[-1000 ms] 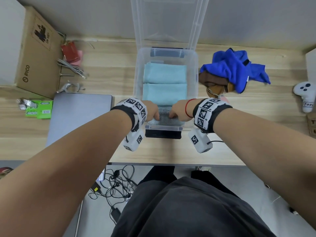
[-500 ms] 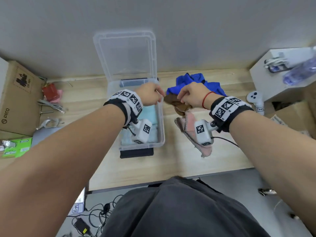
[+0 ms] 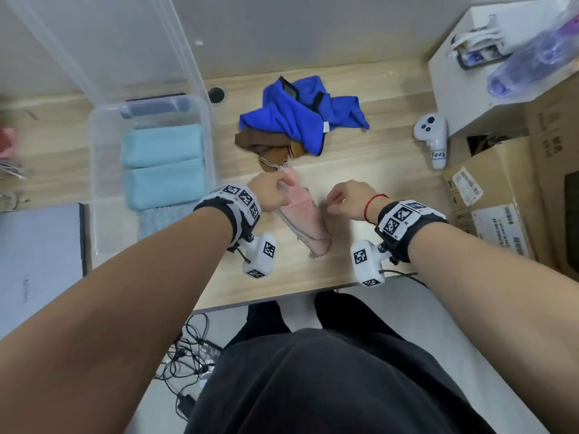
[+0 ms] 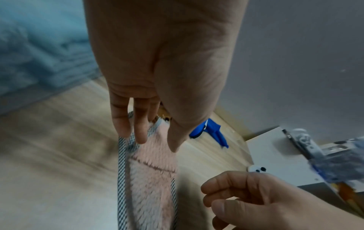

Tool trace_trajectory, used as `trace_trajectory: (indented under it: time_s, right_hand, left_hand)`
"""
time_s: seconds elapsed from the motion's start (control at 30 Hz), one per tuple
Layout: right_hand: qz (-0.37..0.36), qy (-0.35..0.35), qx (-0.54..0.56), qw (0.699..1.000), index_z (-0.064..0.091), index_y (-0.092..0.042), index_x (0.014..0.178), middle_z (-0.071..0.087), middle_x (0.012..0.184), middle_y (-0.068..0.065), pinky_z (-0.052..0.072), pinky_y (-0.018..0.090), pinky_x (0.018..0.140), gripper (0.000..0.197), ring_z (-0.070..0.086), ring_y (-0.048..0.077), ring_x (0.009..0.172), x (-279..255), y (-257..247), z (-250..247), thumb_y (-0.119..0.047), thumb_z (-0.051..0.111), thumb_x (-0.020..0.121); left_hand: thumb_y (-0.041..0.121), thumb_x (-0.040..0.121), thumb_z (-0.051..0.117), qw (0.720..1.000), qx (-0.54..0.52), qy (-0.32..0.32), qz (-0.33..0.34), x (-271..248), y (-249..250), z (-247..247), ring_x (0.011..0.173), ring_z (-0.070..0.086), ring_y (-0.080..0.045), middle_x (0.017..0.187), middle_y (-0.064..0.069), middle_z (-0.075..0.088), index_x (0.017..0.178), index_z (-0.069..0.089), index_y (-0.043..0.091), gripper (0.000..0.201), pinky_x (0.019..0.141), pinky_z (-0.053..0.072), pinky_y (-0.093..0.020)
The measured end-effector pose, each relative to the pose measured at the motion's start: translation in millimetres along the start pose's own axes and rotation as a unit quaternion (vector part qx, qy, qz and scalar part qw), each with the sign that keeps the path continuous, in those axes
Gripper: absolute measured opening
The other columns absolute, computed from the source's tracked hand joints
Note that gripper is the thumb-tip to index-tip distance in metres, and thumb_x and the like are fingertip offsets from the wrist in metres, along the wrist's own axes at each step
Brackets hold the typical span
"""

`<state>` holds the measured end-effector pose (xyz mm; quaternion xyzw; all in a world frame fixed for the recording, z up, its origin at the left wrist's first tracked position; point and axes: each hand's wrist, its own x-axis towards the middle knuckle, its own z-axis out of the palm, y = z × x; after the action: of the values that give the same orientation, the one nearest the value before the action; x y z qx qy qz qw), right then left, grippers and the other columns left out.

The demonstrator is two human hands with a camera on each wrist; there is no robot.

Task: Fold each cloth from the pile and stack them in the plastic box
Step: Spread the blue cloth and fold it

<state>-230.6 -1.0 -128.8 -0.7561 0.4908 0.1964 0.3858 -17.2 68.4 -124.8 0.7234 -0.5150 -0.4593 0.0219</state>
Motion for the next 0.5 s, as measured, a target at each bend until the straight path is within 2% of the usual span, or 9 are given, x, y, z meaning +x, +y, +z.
trace_trajectory:
  time_s: [0.07, 0.13, 0.23, 0.33, 0.43, 0.5]
  right_hand:
    - [-0.008, -0.009, -0.002, 1.000, 0.068, -0.021, 0.111, 0.067, 0.110, 0.002, 0.042, 0.023, 0.083, 0.029, 0.060, 0.022, 0.104, 7, 16, 6, -0.027, 0.069, 0.083]
    - [-0.014, -0.012, -0.004, 1.000, 0.067, -0.020, 0.113, 0.066, 0.111, 0.002, 0.039, 0.021, 0.082, 0.030, 0.060, 0.022, 0.105, 13, 29, 6, -0.027, 0.069, 0.083]
    - [-0.022, -0.007, -0.008, 1.000, 0.068, -0.018, 0.113, 0.066, 0.114, 0.005, 0.041, 0.023, 0.086, 0.030, 0.061, 0.024, 0.106, 25, 42, 2, -0.024, 0.068, 0.083]
    - [-0.021, -0.006, -0.006, 1.000, 0.068, -0.016, 0.113, 0.066, 0.115, 0.007, 0.046, 0.028, 0.092, 0.031, 0.061, 0.025, 0.106, 34, 48, -10, -0.023, 0.068, 0.083]
    - [-0.020, 0.013, 0.002, 1.000, 0.065, -0.017, 0.116, 0.060, 0.121, 0.008, 0.045, 0.028, 0.091, 0.032, 0.060, 0.026, 0.108, 44, 46, -22, -0.025, 0.066, 0.084]
    - [-0.019, 0.035, 0.027, 0.999, 0.060, -0.022, 0.121, 0.052, 0.127, 0.009, 0.041, 0.024, 0.088, 0.037, 0.058, 0.026, 0.106, 54, 37, -29, -0.026, 0.065, 0.085]
  left_hand:
    - [0.023, 0.081, 0.068, 1.000, 0.019, -0.011, -0.017, 8, 2, 15, 0.124, 0.050, -0.020, 0.138, -0.003, 0.051, 0.133, 0.053, 0.022, 0.054, 0.095, 0.035, -0.021]
    - [0.025, 0.081, 0.069, 0.998, 0.037, -0.008, -0.060, 14, 5, 25, 0.126, 0.049, -0.024, 0.139, -0.006, 0.050, 0.137, 0.052, 0.021, 0.058, 0.101, 0.037, -0.025]
    - [0.029, 0.088, 0.060, 0.983, 0.121, 0.046, -0.130, 21, 11, 26, 0.119, 0.052, -0.029, 0.131, -0.013, 0.053, 0.135, 0.052, 0.011, 0.050, 0.101, 0.045, -0.037]
    - [0.027, 0.098, 0.046, 0.957, 0.181, 0.119, -0.192, 29, 12, 8, 0.119, 0.051, -0.030, 0.127, -0.016, 0.053, 0.133, 0.040, -0.003, 0.046, 0.099, 0.045, -0.037]
    - [0.025, 0.093, 0.051, 0.937, 0.177, 0.160, -0.255, 40, 9, -16, 0.127, 0.044, -0.036, 0.135, -0.023, 0.046, 0.138, 0.032, -0.006, 0.058, 0.107, 0.038, -0.041]
    - [0.022, 0.088, 0.053, 0.942, 0.111, 0.172, -0.265, 47, 11, -26, 0.126, 0.043, -0.038, 0.132, -0.024, 0.042, 0.137, 0.034, -0.005, 0.058, 0.108, 0.036, -0.043]
